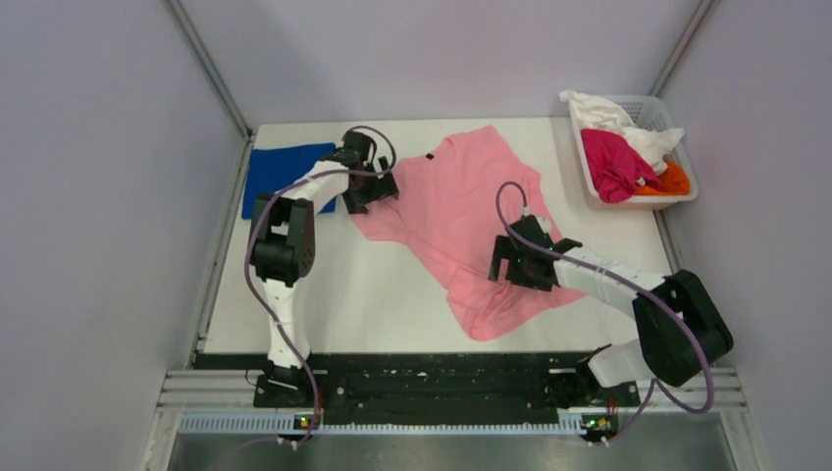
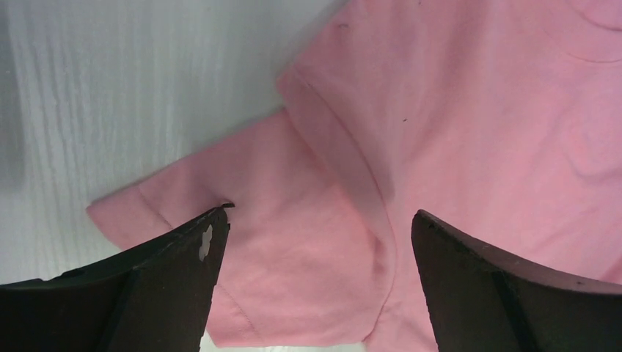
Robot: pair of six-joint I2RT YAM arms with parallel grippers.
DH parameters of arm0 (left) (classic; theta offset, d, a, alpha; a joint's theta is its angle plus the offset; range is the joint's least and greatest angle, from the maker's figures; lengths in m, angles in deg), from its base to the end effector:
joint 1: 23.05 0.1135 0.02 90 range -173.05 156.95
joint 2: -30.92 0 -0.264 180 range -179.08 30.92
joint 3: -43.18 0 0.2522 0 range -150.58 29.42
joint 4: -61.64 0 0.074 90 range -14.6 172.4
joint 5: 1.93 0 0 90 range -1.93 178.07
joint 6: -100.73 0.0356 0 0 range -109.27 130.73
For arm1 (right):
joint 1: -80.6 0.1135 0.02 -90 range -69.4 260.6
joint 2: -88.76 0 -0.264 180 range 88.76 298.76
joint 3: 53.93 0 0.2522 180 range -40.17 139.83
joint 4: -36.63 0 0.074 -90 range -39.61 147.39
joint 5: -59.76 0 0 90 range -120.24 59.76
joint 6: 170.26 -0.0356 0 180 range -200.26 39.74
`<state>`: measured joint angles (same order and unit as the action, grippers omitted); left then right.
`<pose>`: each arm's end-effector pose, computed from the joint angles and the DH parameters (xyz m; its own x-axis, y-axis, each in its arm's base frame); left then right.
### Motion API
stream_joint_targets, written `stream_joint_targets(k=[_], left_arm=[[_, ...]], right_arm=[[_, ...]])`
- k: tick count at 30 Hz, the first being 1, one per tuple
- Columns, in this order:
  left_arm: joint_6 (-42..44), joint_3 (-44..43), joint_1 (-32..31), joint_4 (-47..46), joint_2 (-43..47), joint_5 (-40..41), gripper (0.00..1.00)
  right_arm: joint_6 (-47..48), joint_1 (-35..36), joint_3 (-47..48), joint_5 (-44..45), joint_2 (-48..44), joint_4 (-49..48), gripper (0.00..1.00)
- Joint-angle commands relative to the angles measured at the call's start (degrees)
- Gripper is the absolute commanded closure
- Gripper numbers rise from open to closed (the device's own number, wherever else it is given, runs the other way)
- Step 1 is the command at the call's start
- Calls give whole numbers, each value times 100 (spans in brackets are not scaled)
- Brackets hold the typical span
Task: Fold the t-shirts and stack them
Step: Flatten out the tshirt
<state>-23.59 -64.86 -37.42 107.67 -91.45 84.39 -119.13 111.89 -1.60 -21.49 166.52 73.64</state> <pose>0.4449 -0.1163 0.1789 -0.8524 -0.3625 -0.3770 -0.2448 0.9135 -0.3249 0.2099 0.1212 0.1664 -0.8742 0.1945 -0.4449 0.1226 0.9750 0.1854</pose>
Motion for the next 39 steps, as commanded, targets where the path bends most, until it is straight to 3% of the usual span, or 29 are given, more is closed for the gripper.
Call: stream_joint_targets(k=[1, 8, 12, 15, 19, 21, 26, 33, 39], left_arm=[[-69, 815, 22, 92, 477, -19, 1], [-565, 3406, -99, -663, 1923, -687, 1], [-898, 4617, -724, -642, 3150, -571, 1], [-1198, 4990, -1310, -425, 4066, -377, 1], [-1309, 4962, -1365, -53, 5020, 65, 1], [-1208, 4902, -1358, 105, 5308, 397, 1], [-945, 4848, -1349, 27, 5279, 616, 1], [-911, 4607, -1346, -100, 4843, 598, 1], [-910, 4661, -1313, -9, 4952, 864, 1]], right_arm=[[440, -586, 667, 590, 875, -80, 1], [1406, -1375, 2566, 923, 2480, -234, 1], [1747, -1530, 3698, 1320, 3043, 155, 1], [1882, -1530, 3989, 1420, 2900, 377, 1], [1820, -1464, 3251, 1062, 1912, 365, 1], [1710, -1432, 2580, 450, 1209, 210, 1], [1180, -1274, 1030, -1024, 361, -345, 1], [1033, -818, 318, -894, 109, -95, 1], [696, 0, 104, -589, -505, 889, 1]])
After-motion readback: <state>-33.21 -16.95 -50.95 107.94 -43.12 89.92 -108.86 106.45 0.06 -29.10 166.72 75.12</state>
